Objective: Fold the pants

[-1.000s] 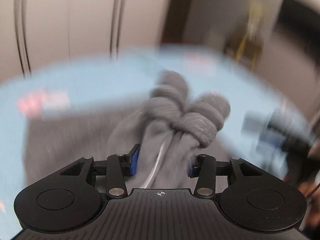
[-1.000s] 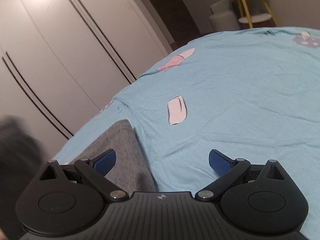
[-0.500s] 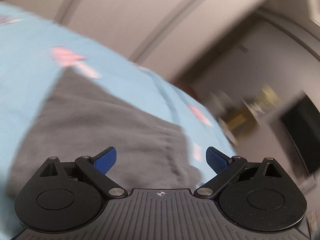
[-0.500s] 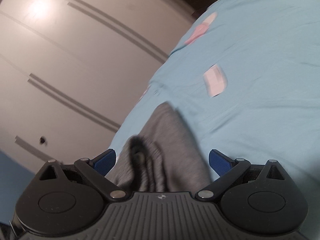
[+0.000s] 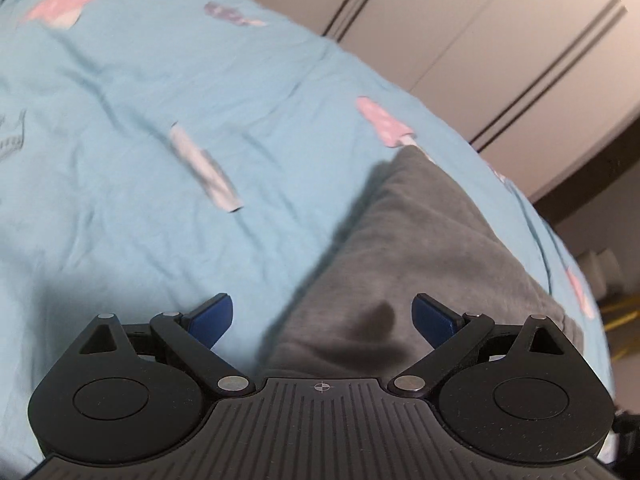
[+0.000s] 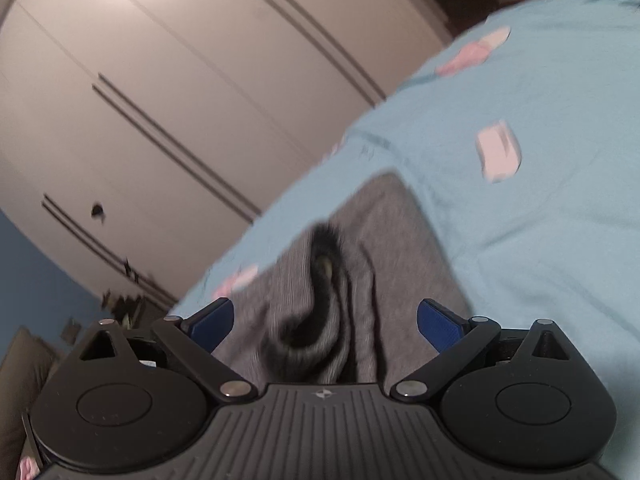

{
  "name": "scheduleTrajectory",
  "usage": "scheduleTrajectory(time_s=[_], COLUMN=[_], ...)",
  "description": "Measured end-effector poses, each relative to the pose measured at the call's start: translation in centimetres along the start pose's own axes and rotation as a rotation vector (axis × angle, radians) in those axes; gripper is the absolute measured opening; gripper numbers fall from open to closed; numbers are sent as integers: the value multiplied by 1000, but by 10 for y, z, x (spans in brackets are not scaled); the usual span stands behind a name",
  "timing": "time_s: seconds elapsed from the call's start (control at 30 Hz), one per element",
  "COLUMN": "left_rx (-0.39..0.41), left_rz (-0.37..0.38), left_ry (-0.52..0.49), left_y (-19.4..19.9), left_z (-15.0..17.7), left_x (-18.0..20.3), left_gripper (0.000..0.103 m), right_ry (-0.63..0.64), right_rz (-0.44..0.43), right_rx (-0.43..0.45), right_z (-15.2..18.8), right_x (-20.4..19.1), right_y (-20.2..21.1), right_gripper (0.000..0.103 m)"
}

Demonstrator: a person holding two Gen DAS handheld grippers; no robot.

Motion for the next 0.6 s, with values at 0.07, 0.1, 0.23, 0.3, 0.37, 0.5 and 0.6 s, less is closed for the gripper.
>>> scheduleTrajectory(time_s=[0.07, 0.1, 0.23, 0.3, 0.37, 0.5, 0.6], left_rx=[-18, -25, -17, -21, -23, -35, -45], left_rz=[-33, -53, -69, -101, -133, -155, -156], left_ry=[45, 65, 80, 55, 17, -12, -13], left_y=[5, 2, 11, 14, 14, 12, 3], left_z=[-1, -3, -5, -6, -6, -8, -8], left_x=[-15, -20, -35, -38, -39, -40, -43], left_gripper=[99, 99, 99, 99, 99, 99, 99], right_ry=[-7, -1, -4, 10, 27, -8, 27], right_rz=[-6, 5, 31, 22, 22, 17, 24], right_rx=[-42, -49, -70, -84, -85, -158, -179], right_z=[6, 8, 5, 4, 2, 1, 2], right_x=[-1, -2, -6, -11, -16, -12, -21], right_y=[-8, -11, -24, -28, -31, -45, -61], right_gripper=[93, 92, 82, 61, 61, 71, 75])
Point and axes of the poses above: each gripper's, at about its wrist camera, not at the fingertips, and y roughly against the way its jaws point, x to its right, z to its underside, the point moved 6 cm from there along -y, roughly the way its jaws point, and after that the axes turned 7 degrees about z, right-handed, at the moved point
